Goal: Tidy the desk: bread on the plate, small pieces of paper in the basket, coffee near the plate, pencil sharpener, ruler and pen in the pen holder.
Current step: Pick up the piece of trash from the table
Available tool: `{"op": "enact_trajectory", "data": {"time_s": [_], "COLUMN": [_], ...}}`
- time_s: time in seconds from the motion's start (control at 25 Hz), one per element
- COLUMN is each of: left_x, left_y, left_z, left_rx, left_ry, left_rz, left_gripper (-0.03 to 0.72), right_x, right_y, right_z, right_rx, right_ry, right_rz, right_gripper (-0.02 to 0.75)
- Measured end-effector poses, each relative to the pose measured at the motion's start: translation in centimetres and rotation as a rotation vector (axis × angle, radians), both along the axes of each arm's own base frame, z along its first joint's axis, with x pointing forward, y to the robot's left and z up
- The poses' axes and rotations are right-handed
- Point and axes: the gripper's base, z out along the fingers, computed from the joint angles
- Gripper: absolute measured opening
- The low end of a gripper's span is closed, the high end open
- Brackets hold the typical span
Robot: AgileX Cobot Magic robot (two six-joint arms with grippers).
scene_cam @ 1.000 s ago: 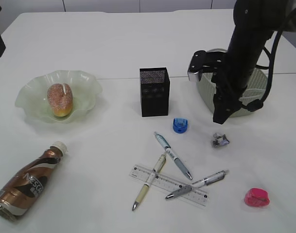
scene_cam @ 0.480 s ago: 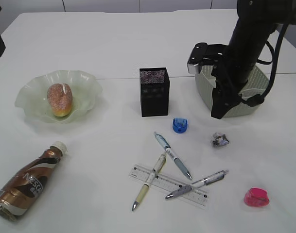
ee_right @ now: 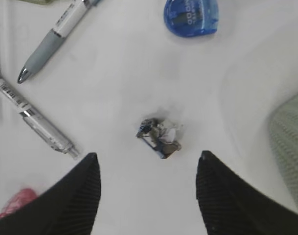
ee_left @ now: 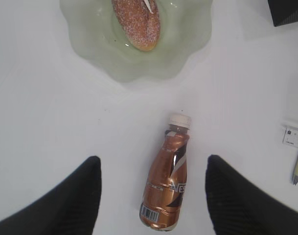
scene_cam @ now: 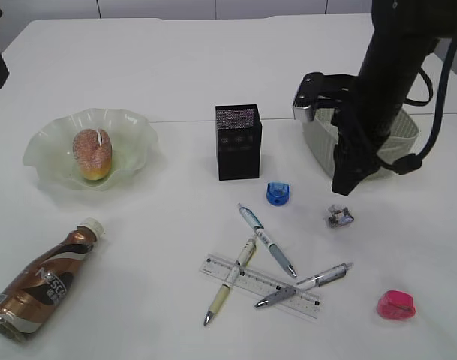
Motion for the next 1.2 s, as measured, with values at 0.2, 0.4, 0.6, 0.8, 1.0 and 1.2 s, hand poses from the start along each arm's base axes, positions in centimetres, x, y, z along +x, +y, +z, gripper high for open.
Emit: {"op": "enact_trajectory", "data": {"time_s": [0.2, 0.4, 0.6, 0.8, 1.0, 1.2], "left_x": [0.0, 0.0, 0.0, 0.0, 0.0, 0.0], "left_y": [0.0, 0.0, -0.1, -0.1, -0.2, -0.2], "left_z": [0.0, 0.0, 0.0, 0.0, 0.0, 0.0], "left_rx": [0.0, -0.001, -0.006, -0.014, -0.018, -0.018], "left_ry": [0.0, 0.0, 0.001, 0.003, 0.004, 0.004], "left_rz": [0.0, 0.0, -0.001, -0.002, -0.002, -0.002], "left_gripper": [0.48, 0.48, 0.48, 0.48, 0.48, 0.48], "right_x": [-1.6, -1.5, -1.4, -1.2, -1.0, -0.8], "right_y": [-0.4, -0.5, -0.4, -0.4, -0.4, -0.3], "right_z": [-1.1, -1.6, -1.6, -3.1, -4.2, -5.1], "right_rx": [-0.019, -0.024, -0.021, -0.028, -0.033, -0.035], "right_ry": [0.062, 0.036, 0.02, 0.056, 0.078, 0.087], "right_rz": [0.002, 0.0, -0.002, -0.002, -0.002, -0.003], "right_gripper": [0.488, 0.487, 0.488, 0.488, 0.488, 0.488]}}
